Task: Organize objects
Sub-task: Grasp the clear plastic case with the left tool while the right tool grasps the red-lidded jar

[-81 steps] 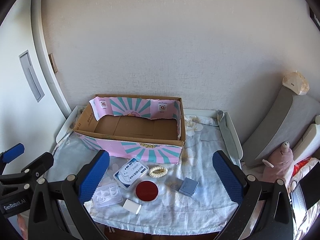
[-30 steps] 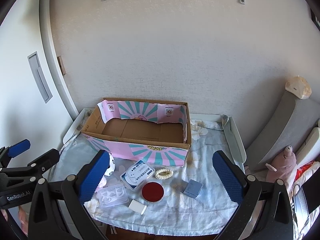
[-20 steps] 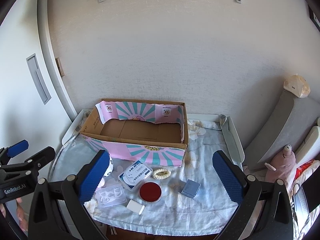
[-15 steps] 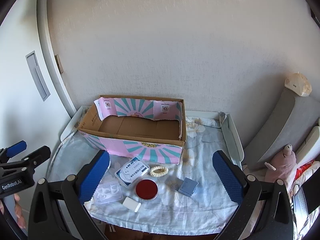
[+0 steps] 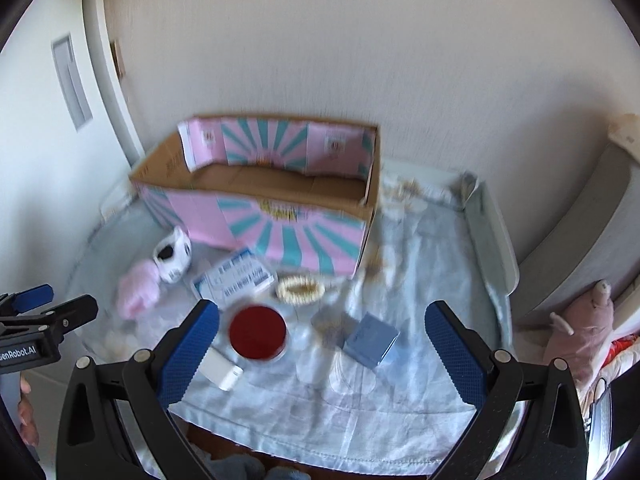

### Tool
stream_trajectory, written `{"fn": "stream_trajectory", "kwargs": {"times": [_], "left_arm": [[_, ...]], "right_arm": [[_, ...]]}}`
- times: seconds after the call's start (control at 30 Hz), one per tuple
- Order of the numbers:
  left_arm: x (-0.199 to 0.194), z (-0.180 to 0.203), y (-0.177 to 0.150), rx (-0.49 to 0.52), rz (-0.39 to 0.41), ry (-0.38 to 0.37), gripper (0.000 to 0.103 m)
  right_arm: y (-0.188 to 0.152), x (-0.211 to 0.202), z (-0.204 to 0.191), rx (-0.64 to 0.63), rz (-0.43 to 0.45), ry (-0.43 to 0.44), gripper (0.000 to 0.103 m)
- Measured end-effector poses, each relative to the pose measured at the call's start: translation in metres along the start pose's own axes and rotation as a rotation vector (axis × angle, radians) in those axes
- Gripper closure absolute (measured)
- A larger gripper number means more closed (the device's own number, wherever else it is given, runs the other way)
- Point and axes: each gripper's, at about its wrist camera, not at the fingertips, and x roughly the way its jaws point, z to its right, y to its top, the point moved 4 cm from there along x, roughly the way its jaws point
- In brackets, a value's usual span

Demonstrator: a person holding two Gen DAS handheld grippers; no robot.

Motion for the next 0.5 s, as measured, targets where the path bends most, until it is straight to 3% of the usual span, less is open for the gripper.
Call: {"fn": "stream_trajectory", "kwargs": {"times": [0.23, 0.5], "left_arm": [[0.056, 0.017, -0.02, -0.041, -0.103, -0.012, 0.0], [0.09, 0.032, -0.019, -0.045, -0.152, -0.01, 0.0]], "right_arm": [[-0.018, 0.043, -0.005, -0.02, 0.004, 0.021, 0.002], [-0.024, 0.073, -0.019, -0.095, 0.025, 0.112, 0.013]]}}
